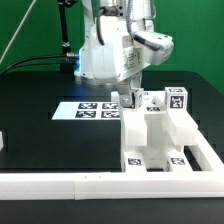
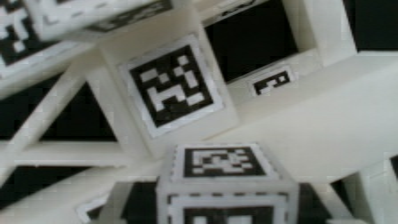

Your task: Assemble chair

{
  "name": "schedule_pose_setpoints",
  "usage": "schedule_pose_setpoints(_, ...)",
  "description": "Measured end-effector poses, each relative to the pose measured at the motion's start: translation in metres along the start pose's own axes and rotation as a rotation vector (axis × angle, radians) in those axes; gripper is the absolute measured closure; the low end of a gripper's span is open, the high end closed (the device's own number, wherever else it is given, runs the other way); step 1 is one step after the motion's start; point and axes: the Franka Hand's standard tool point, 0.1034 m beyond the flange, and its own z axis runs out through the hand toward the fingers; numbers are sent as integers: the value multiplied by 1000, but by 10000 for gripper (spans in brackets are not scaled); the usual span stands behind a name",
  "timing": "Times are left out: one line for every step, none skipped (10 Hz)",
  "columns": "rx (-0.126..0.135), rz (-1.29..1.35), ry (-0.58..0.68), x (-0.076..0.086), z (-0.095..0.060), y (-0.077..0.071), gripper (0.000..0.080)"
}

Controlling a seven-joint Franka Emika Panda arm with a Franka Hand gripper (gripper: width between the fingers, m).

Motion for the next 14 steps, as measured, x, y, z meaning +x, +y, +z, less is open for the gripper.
schedule_pose_setpoints(0, -3, 0, 0, 0, 0, 515)
schedule_pose_setpoints(0, -16, 0, 0, 0, 0, 515)
schedule_pose_setpoints(1, -65, 1, -1, 0, 0, 515)
schedule_pose_setpoints(10, -188, 1, -4, -1, 0, 336)
schedule_pose_setpoints(21, -389, 2, -8, 0, 1, 195)
schedule_pose_setpoints(20, -512, 1, -11, 1, 4, 195)
schedule_pose_setpoints(19, -547, 5, -11, 2, 7, 164)
schedule_pose_setpoints(19, -621, 7, -10, 2, 7, 164)
schedule_pose_setpoints(18, -687, 8, -9, 2, 7, 152)
schedule_pose_setpoints(11, -810, 12, -9, 2, 7, 152)
schedule_pose_setpoints(-9, -1018, 27, -9, 2, 4, 151)
schedule_pose_setpoints(-12, -1159, 35, -8, 1, 1, 151)
schedule_pose_setpoints(-15, -1268, 46, -7, 2, 2, 151)
schedule_pose_setpoints(-6, -1299, 56, -4, 4, 3, 151)
